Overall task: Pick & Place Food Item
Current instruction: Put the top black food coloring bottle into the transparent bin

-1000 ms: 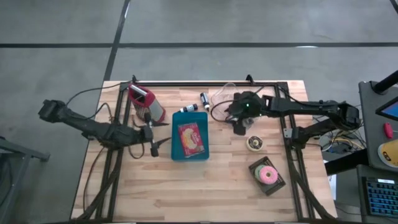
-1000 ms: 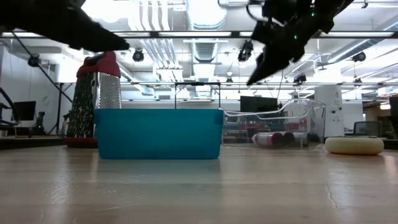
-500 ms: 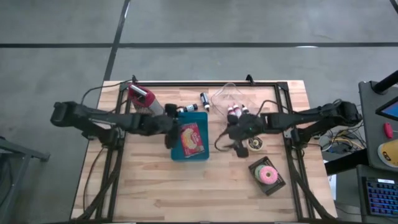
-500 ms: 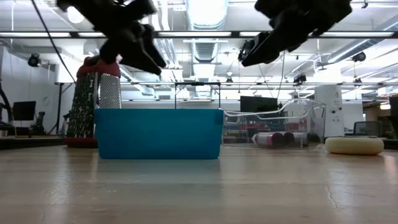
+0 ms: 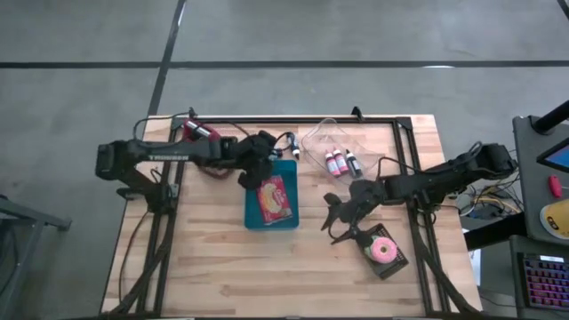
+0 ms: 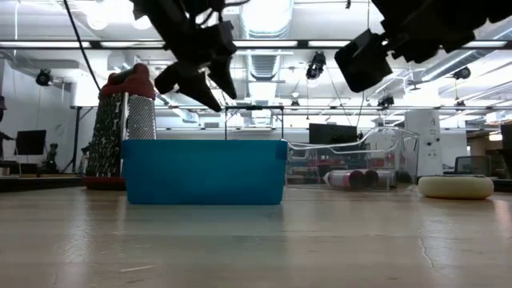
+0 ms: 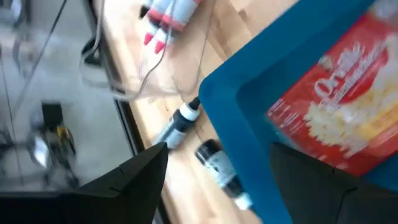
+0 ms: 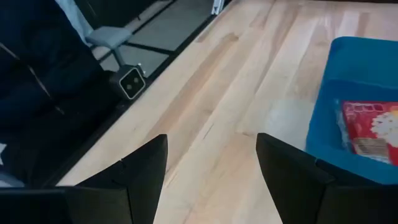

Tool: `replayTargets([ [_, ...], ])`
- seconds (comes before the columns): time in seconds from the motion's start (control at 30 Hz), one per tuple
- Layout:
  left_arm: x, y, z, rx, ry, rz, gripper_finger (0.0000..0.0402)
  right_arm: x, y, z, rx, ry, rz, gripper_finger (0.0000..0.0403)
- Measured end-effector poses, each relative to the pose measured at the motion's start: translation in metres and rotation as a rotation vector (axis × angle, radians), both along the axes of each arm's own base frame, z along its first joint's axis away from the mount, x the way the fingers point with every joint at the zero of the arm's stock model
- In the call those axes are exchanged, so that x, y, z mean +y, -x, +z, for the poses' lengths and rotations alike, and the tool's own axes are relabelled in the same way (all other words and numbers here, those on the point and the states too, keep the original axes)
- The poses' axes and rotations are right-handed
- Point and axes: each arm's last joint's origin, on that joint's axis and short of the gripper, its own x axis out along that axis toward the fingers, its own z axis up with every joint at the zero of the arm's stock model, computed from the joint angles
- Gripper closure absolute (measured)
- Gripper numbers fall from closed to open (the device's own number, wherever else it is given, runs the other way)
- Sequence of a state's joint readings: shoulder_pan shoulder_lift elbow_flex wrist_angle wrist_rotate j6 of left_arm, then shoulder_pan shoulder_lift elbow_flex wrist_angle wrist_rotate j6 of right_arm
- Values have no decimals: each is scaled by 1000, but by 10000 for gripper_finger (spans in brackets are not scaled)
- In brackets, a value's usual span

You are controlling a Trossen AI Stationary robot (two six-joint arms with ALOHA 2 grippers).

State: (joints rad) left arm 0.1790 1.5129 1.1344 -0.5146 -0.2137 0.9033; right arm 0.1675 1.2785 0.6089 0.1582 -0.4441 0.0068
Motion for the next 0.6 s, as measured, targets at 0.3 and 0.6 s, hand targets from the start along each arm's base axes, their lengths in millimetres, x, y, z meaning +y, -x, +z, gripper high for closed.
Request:
replayTargets([
  [0.3, 37, -20, -7, 136, -165, -197, 117, 1, 11, -19, 21, -31, -1, 161],
  [0.6, 82, -37, -21, 280, -217, -271, 117, 3, 14, -25, 16, -53, 3, 161],
])
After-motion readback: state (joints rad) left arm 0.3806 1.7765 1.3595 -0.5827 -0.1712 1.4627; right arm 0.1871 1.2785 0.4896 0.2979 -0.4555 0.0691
